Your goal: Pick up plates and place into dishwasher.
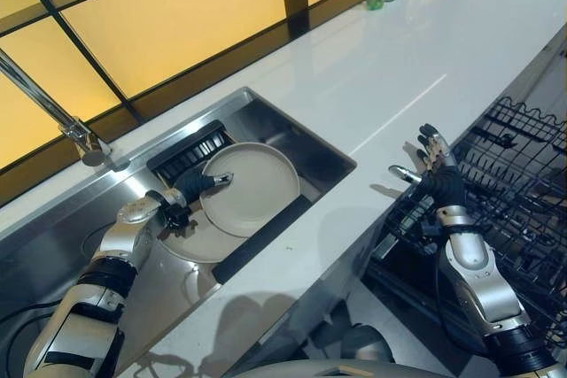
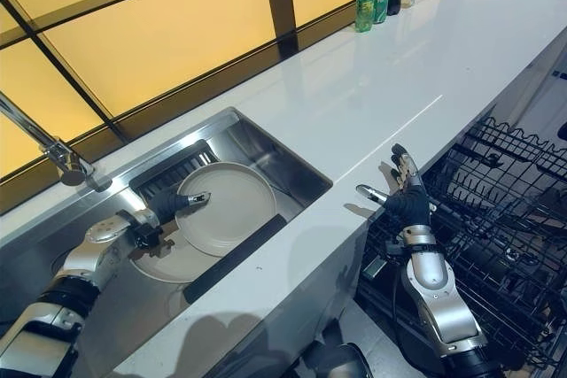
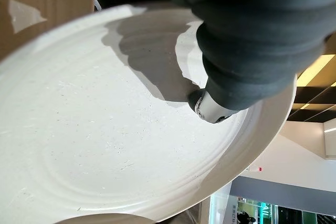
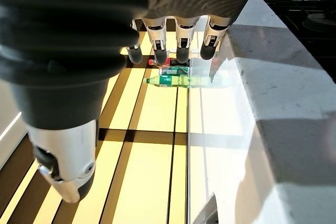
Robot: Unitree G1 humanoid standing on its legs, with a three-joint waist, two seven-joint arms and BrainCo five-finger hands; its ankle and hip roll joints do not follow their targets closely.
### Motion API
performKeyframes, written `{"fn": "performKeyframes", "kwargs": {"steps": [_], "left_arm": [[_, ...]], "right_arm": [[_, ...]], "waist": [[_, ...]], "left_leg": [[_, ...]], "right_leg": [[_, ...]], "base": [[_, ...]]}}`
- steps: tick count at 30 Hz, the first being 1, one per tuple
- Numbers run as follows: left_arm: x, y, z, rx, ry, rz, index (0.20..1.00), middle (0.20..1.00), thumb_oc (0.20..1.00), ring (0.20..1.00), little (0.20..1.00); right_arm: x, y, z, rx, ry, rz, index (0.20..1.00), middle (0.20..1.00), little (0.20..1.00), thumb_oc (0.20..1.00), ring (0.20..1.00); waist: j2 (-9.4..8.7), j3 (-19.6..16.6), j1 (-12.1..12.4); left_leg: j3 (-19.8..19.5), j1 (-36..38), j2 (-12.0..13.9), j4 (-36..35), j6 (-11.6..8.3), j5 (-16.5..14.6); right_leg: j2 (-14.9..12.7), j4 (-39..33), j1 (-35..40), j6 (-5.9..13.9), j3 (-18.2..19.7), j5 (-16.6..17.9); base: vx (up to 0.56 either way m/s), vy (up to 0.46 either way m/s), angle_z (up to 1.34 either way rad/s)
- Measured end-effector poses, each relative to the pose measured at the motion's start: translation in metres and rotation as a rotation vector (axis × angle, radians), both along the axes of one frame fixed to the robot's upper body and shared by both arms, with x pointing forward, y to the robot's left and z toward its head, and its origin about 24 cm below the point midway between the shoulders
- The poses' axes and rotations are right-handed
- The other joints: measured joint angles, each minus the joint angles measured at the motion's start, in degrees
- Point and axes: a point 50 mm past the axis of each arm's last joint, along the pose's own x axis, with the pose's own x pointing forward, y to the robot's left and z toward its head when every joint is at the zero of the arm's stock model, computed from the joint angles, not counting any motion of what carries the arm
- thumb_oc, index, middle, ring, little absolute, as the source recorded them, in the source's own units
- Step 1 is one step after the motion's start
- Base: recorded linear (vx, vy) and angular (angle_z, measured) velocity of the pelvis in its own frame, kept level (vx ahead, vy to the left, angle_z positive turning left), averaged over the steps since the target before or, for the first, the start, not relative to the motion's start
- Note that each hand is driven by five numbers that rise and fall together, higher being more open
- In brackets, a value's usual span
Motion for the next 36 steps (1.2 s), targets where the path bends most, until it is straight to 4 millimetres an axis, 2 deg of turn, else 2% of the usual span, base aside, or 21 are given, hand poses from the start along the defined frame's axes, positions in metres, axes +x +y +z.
{"fn": "performKeyframes", "kwargs": {"steps": [2,5,6,8,13,17,19,22,27,36], "left_arm": [[-0.001,-0.002,0.002,-0.001,-0.008,-0.011,0.357,0.357,0.357,0.357,0.357],[-0.001,-0.003,0.002,-0.001,-0.011,-0.016,0.338,0.338,0.338,0.338,0.338],[-0.001,-0.003,0.002,-0.002,-0.011,-0.016,0.31,0.31,0.31,0.31,0.31],[-0.001,-0.004,0.002,-0.003,-0.012,-0.017,0.2,0.2,0.2,0.2,0.2],[-0.006,-0.006,0.001,0.001,-0.053,0.021,0.2,0.2,0.2,0.2,0.2],[-0.015,-0.014,0.005,-0.009,-0.156,0.078,0.2,0.2,0.2,0.2,0.2],[-0.016,-0.025,0.016,-0.018,-0.243,0.092,0.2,0.2,0.2,0.2,0.2],[-0.017,-0.043,0.043,-0.044,-0.417,0.079,0.2,0.2,0.2,0.2,0.2],[-0.022,-0.055,0.076,-0.043,-0.63,0.104,0.2,0.2,0.2,0.2,0.2],[-0.038,-0.061,0.117,0.033,-0.99,0.205,0.2,0.2,0.2,0.2,0.2]], "right_arm": [[0.0,0.0,0.0,0.001,0.001,-0.003,1.0,1.0,1.0,1.0,1.0],[-0.001,-0.001,-0.001,0.002,0.003,-0.008,1.0,1.0,1.0,1.0,1.0],[-0.001,-0.001,-0.001,0.002,0.003,-0.009,1.0,1.0,1.0,1.0,1.0],[-0.001,-0.001,-0.001,0.002,0.004,-0.009,1.0,1.0,1.0,1.0,1.0],[-0.002,-0.001,-0.002,0.002,0.003,-0.008,1.0,1.0,1.0,1.0,1.0],[-0.003,-0.002,0.002,0.003,-0.014,-0.007,1.0,1.0,1.0,1.0,1.0],[-0.005,-0.004,0.012,0.005,-0.062,-0.008,1.0,1.0,1.0,1.0,1.0],[-0.005,0.001,0.026,0.008,-0.135,0.017,1.0,1.0,1.0,1.0,1.0],[0.006,0.017,0.053,0.003,-0.248,0.097,1.0,1.0,1.0,1.0,1.0],[0.013,0.049,0.064,-0.023,-0.279,0.287,1.0,1.0,1.0,1.0,1.0]], "waist": [[0.03,-0.03,0.02],[0.13,-0.19,0.42],[0.15,-0.23,0.53],[0.2,-0.34,0.67],[0.21,-0.44,0.78],[0.02,-0.57,1.25],[-0.13,-0.67,2.4],[-1.07,-2.26,3.81],[-2.92,-4.42,5.97],[-4.28,-6.06,10.47]], "left_leg": [[-0.14,0.0,-0.02,0.0,0.01,0.01],[-0.2,0.01,-0.11,0.0,0.04,0.03],[-0.23,0.01,-0.14,0.0,0.05,0.04],[-0.28,0.01,-0.23,0.0,0.1,0.05],[-0.42,0.02,-0.29,-0.01,0.16,0.06],[-0.56,-0.14,-0.25,-0.01,0.16,0.07],[-0.69,-0.23,-0.23,-0.02,0.16,0.07],[-1.74,-1.04,-0.18,-0.02,0.22,0.12],[-3.46,-1.59,-0.34,0.0,0.24,0.22],[-5.57,-2.37,-0.41,0.02,0.02,0.38]], "right_leg": [[-0.03,-0.01,0.09,0.01,-0.1,-0.01],[-0.12,0.0,0.12,0.03,-0.14,-0.02],[-0.15,0.0,0.13,0.04,-0.15,-0.03],[-0.24,0.0,0.15,0.06,-0.19,-0.04],[-0.31,-0.04,0.27,0.09,-0.33,-0.06],[-0.31,-0.13,0.27,0.08,-0.48,-0.05],[-0.3,-0.21,0.27,0.08,-0.84,-0.05],[-0.29,-0.6,0.1,0.04,-1.73,-0.07],[-0.51,-1.8,1.15,-0.05,-3.48,0.0],[-0.63,-4.04,2.65,-0.28,-6.0,0.22]], "base": [[0.0,0.002,0.02],[0.0,0.0,0.0],[0.0,0.0,0.0],[0.0,0.0,0.0],[-0.03,-0.013,0.01],[-0.08,-0.033,0.01],[-0.09,-0.035,0.04],[-0.08,-0.031,0.16],[-0.08,-0.02,0.16],[-0.06,-0.008,0.14]]}}
